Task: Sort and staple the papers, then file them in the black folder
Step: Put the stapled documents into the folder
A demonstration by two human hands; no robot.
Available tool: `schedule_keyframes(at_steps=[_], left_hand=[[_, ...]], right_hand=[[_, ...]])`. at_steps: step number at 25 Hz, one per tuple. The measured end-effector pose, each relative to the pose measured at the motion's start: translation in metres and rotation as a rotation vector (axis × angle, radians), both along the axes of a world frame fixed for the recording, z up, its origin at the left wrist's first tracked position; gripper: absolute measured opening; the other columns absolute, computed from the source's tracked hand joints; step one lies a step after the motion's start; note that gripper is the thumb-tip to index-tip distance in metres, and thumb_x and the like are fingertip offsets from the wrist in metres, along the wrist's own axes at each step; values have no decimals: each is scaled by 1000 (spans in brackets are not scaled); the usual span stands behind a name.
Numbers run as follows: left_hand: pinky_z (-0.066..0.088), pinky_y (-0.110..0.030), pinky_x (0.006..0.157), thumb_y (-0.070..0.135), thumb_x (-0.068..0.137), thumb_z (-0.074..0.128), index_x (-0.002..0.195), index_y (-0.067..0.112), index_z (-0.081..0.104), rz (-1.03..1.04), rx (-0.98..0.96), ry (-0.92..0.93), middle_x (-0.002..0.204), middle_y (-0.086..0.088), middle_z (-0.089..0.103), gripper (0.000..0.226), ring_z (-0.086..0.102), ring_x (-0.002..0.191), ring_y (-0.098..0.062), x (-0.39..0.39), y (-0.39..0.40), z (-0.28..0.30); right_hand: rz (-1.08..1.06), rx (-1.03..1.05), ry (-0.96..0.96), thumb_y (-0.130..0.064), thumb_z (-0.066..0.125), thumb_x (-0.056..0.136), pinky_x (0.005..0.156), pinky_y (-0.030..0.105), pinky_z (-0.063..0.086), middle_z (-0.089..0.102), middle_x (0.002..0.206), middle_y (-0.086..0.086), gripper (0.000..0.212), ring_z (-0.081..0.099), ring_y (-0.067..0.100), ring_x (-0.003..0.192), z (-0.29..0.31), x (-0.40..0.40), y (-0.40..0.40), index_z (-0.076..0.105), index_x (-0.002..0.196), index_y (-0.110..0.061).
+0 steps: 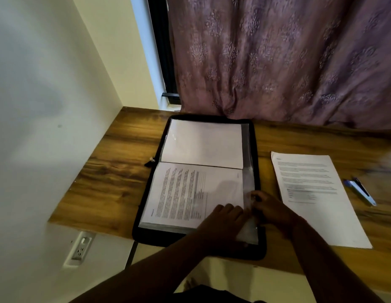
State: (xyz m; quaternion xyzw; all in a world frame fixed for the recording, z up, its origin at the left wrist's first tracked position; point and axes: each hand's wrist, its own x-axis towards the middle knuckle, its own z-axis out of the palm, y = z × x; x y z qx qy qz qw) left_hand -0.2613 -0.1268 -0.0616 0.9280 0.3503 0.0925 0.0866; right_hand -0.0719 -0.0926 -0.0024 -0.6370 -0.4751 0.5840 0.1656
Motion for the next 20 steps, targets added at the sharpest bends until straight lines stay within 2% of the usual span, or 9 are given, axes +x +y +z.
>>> schedule_keyframes(at_steps=[2, 4, 7, 9, 11, 13, 16, 18, 20], left_hand=[[50, -40, 88, 55, 87, 59, 126, 15, 47, 52, 72, 30, 119, -6, 58, 57, 56, 105, -24, -26, -6, -9], [48, -42, 93, 52, 92, 50, 125, 16, 50, 147, 65, 46, 124, -5, 55, 49, 54, 109, -24, -44, -13, -11], [45, -41, 97, 44, 96, 46, 118, 16, 58, 227, 62, 3, 126, -3, 54, 38, 51, 112, -23, -48, -25, -11], [45, -41, 99, 38, 96, 44, 117, 14, 60, 234, 61, -16, 127, -5, 55, 36, 52, 113, -23, -40, -35, -9], [46, -41, 100, 31, 94, 40, 119, 10, 60, 246, 35, -27, 129, -10, 55, 39, 53, 115, -27, -33, -41, -7], [47, -43, 99, 26, 93, 42, 121, 6, 60, 274, 18, -34, 130, -13, 56, 39, 54, 115, -29, -31, -47, -9], [44, -44, 105, 20, 94, 47, 125, 1, 59, 282, 10, -1, 134, -19, 55, 38, 52, 122, -32, -30, -57, -16], [40, -41, 111, 21, 94, 40, 129, 0, 57, 291, 7, 27, 138, -20, 53, 44, 49, 127, -32, -29, -62, -16], [39, -41, 111, 23, 94, 35, 133, 2, 54, 310, -3, 46, 142, -19, 50, 48, 47, 129, -31, -30, -63, -12]], right_hand=[[29, 13, 39, -13, 55, 97, 59, 28, 53, 67, 95, 9, 53, 68, 22, 73, -4, 2, -22, 34, 139, -36], [133, 122, -6, -18, 57, 97, 61, 20, 52, 68, 93, 4, 60, 66, 12, 72, -10, 2, -43, 26, 143, -40], [521, 382, -391, -31, 57, 96, 95, 24, 48, 56, 129, -1, 54, 55, 11, 113, -24, 0, -58, 39, 146, -25], [720, 622, -682, -34, 51, 98, 100, 25, 43, 44, 143, -2, 46, 47, 14, 125, -37, -2, -64, 46, 142, -20], [675, 741, -808, -35, 53, 96, 89, 24, 50, 47, 136, 1, 39, 54, 16, 114, -46, -5, -68, 53, 133, -25], [591, 824, -859, -30, 65, 87, 78, 29, 55, 52, 121, 6, 26, 59, 21, 99, -49, -7, -73, 67, 112, -24], [560, 929, -922, -23, 73, 76, 83, 45, 52, 56, 125, 11, 12, 55, 34, 111, -45, -12, -80, 72, 88, -21], [568, 971, -928, -20, 75, 73, 88, 52, 49, 60, 125, 11, 11, 52, 36, 119, -48, -14, -84, 73, 84, -19], [575, 1020, -898, -17, 76, 71, 93, 51, 47, 66, 113, 7, 15, 55, 33, 117, -49, -13, -84, 73, 85, -18]])
